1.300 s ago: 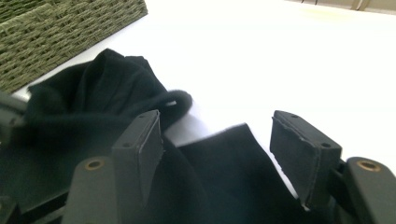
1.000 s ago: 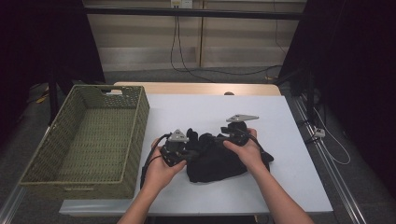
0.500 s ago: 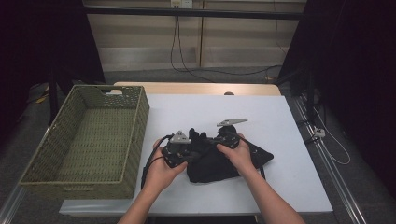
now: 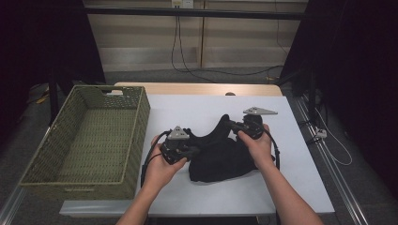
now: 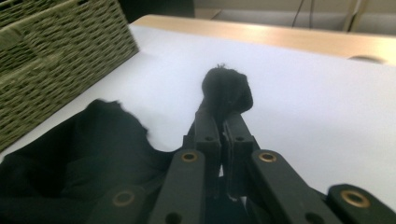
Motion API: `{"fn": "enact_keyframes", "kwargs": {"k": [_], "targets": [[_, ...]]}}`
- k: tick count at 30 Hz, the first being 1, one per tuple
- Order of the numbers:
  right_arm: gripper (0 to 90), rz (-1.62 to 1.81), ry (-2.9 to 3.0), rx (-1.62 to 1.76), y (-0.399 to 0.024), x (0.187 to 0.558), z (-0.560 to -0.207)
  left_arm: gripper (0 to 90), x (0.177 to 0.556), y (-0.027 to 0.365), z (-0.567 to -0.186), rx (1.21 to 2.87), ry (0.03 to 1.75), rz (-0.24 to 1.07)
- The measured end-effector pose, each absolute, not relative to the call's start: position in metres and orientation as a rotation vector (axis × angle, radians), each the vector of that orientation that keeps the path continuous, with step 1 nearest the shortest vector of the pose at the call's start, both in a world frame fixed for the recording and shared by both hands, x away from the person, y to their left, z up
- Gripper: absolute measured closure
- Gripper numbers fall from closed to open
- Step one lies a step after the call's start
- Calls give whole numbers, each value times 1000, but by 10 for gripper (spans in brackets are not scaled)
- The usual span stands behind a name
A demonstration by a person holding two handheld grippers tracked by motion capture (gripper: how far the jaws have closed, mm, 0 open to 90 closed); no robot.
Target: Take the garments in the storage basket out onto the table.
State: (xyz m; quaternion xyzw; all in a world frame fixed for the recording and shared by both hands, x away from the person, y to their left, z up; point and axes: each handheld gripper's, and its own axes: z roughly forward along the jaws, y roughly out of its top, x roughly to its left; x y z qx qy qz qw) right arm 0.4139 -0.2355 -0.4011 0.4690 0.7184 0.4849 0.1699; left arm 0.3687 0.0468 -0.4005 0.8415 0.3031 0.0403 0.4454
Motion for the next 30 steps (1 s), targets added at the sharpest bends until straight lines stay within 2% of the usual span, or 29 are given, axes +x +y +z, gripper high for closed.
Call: {"fn": "enact_keyframes", "kwargs": {"k": [9,14,16,30], "targets": [[867,1392,1908,1372,-272,418,-390,863,371,52,-396,2094,736,107],[867,1364,1897,1393,-279,417,-391,864,371,52,-402,2103,728,76],[866,1344,1906,1385,-280,416,-392,864,369,51,-403,2116,755,103],[861,1238,2050,1407,-289,400,-428,864,365,46,-413,2170,774,32]]}}
